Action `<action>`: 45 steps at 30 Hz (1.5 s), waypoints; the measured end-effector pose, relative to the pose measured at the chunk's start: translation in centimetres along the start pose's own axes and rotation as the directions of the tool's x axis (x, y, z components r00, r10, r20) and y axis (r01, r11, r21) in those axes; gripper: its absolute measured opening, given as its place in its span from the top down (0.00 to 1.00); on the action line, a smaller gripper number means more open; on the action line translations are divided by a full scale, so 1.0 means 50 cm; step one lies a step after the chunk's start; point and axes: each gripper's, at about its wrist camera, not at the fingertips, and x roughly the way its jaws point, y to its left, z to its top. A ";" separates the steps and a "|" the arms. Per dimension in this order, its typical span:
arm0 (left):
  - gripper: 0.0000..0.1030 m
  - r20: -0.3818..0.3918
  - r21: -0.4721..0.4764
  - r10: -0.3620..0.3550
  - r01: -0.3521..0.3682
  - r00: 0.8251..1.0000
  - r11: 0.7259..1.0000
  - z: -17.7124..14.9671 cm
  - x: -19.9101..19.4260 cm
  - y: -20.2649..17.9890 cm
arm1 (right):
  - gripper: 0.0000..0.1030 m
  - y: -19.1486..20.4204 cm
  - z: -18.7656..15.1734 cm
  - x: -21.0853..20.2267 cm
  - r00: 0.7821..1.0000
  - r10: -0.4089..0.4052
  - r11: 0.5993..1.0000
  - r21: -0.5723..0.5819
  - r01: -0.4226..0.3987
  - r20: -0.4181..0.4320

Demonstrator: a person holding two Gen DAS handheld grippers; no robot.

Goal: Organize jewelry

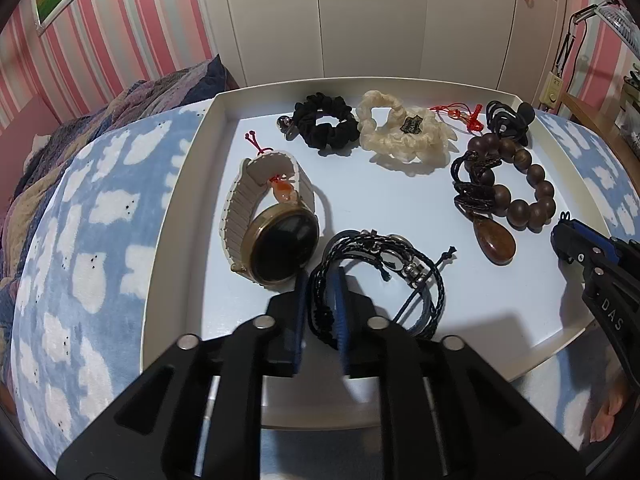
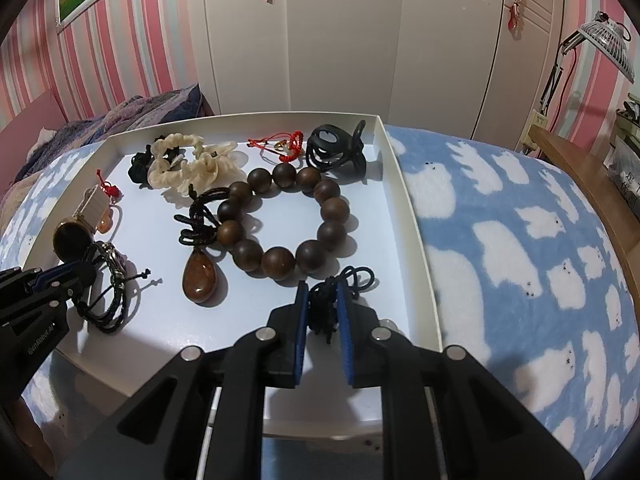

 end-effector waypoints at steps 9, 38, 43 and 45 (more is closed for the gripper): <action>0.46 0.053 0.014 -0.012 0.011 0.999 1.000 -0.003 -0.033 -0.012 | 0.69 -0.004 0.002 -0.010 0.999 0.032 0.999 0.011 -0.032 0.018; 0.03 0.367 -0.129 0.106 -0.062 0.924 0.990 -0.244 -0.454 0.065 | 0.02 0.025 -0.163 -0.414 0.936 0.005 0.999 0.041 -0.021 0.352; 0.03 0.363 -0.138 0.091 -0.043 0.927 0.989 -0.260 -0.415 0.069 | 0.02 0.026 -0.190 -0.419 0.929 -0.016 0.999 0.041 0.001 0.369; 0.03 0.367 -0.145 0.106 -0.056 0.924 0.988 -0.259 -0.408 0.072 | 0.02 0.026 -0.194 -0.421 0.927 -0.010 0.999 0.046 -0.008 0.375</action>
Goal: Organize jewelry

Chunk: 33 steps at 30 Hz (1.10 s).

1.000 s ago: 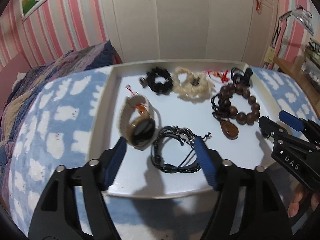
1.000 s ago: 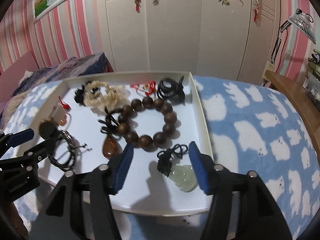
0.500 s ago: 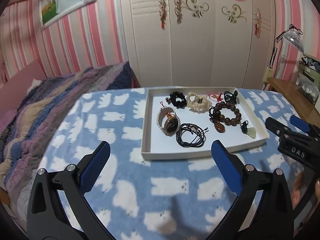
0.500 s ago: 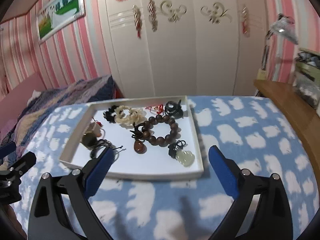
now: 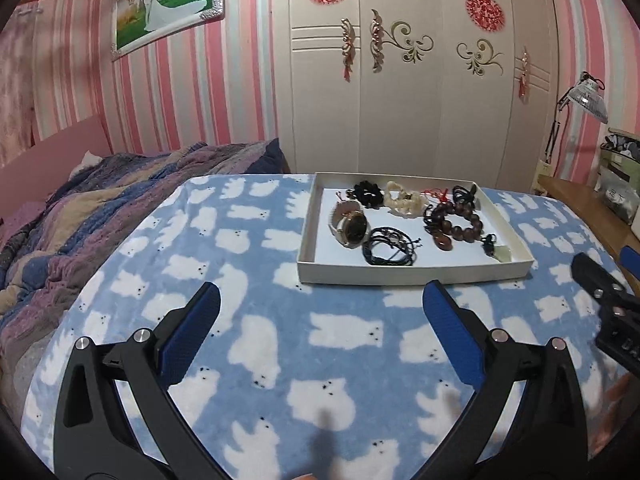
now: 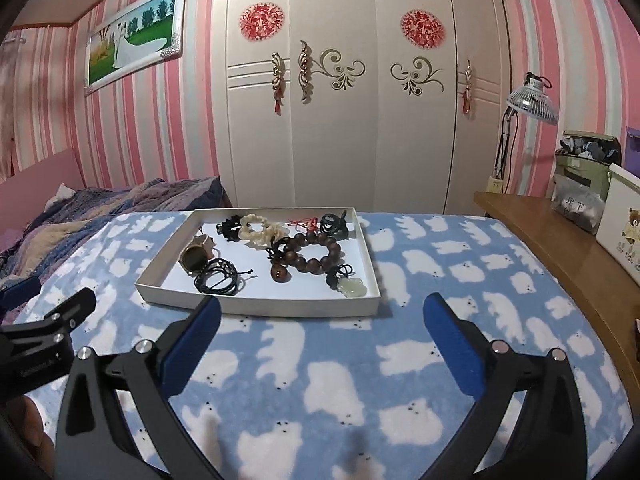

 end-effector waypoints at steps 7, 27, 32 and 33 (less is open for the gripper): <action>0.03 0.012 0.010 0.000 0.000 1.000 1.000 -0.015 0.001 0.001 | 0.02 0.006 -0.018 0.014 1.000 -0.027 1.000 0.006 0.027 -0.004; 0.03 -0.021 0.032 -0.003 0.004 1.000 0.999 -0.032 0.011 -0.009 | 0.02 0.004 -0.027 0.032 0.997 -0.064 0.998 -0.005 0.064 -0.032; 0.03 -0.004 0.036 0.010 -0.010 1.000 0.999 -0.032 0.009 -0.008 | 0.02 0.004 -0.028 0.031 0.997 -0.071 0.997 -0.011 0.070 -0.027; 0.03 -0.003 0.039 0.011 -0.011 1.000 0.999 -0.032 0.009 -0.008 | 0.02 0.005 -0.028 0.031 0.997 -0.069 0.998 -0.010 0.069 -0.028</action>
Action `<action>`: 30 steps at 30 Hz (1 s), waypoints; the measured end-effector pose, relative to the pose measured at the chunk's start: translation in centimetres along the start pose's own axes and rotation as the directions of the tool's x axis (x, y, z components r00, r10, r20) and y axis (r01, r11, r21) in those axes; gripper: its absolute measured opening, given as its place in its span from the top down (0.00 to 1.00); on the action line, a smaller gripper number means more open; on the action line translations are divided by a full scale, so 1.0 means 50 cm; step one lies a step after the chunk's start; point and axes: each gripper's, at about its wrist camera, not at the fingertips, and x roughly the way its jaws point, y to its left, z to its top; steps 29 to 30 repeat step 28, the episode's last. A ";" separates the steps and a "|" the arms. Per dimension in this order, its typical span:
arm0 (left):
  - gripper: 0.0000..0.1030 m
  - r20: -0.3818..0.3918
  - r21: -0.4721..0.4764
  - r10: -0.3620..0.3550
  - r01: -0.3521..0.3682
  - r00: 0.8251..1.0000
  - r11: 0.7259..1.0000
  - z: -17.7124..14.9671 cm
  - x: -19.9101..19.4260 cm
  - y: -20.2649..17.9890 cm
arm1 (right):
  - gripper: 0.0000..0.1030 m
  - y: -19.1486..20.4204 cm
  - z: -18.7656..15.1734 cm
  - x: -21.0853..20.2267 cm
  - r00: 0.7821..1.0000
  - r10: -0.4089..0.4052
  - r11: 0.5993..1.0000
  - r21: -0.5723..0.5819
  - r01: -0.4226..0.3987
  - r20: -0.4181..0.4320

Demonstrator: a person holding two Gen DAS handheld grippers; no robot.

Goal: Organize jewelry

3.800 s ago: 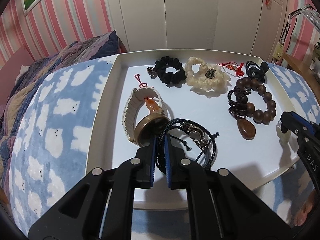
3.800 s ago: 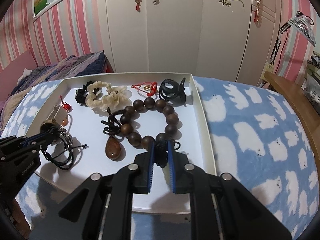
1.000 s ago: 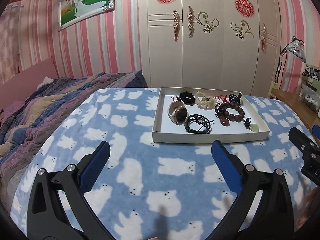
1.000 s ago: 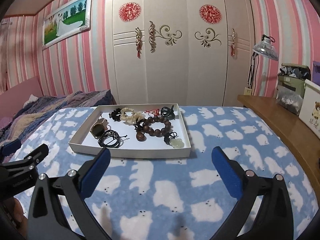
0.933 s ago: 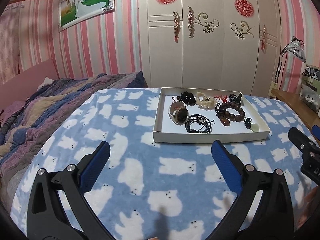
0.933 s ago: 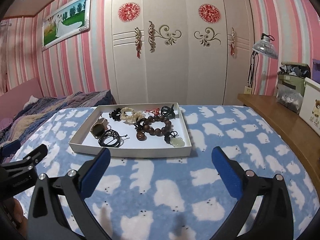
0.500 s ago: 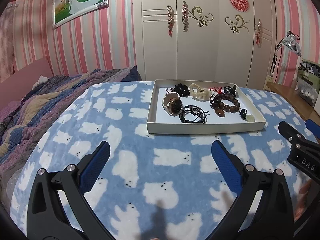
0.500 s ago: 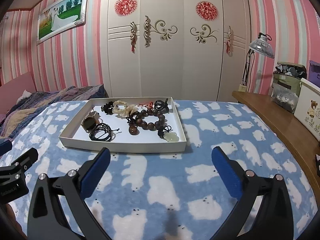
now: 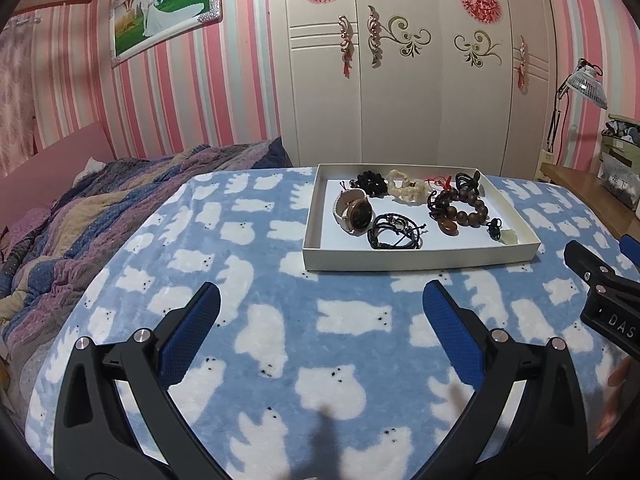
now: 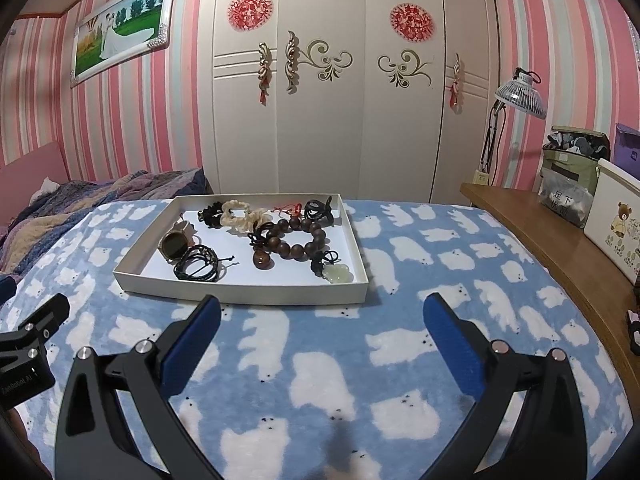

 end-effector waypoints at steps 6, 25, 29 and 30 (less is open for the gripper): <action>0.03 -0.002 -0.001 -0.010 0.010 1.000 1.000 -0.001 0.000 0.000 | 0.02 0.002 -0.001 0.000 1.000 0.004 1.000 -0.007 -0.004 -0.005; 0.03 0.018 0.022 0.017 -0.018 1.000 1.000 -0.003 -0.007 -0.009 | 0.02 -0.004 0.000 -0.001 1.000 -0.001 1.000 -0.004 0.001 -0.008; 0.03 0.016 0.022 0.011 -0.011 1.000 1.000 -0.003 -0.006 -0.009 | 0.02 -0.003 0.000 -0.001 1.000 0.000 1.000 -0.003 0.000 -0.006; 0.03 0.016 0.022 0.011 -0.011 1.000 1.000 -0.003 -0.006 -0.009 | 0.02 -0.003 0.000 -0.001 1.000 0.000 1.000 -0.003 0.000 -0.006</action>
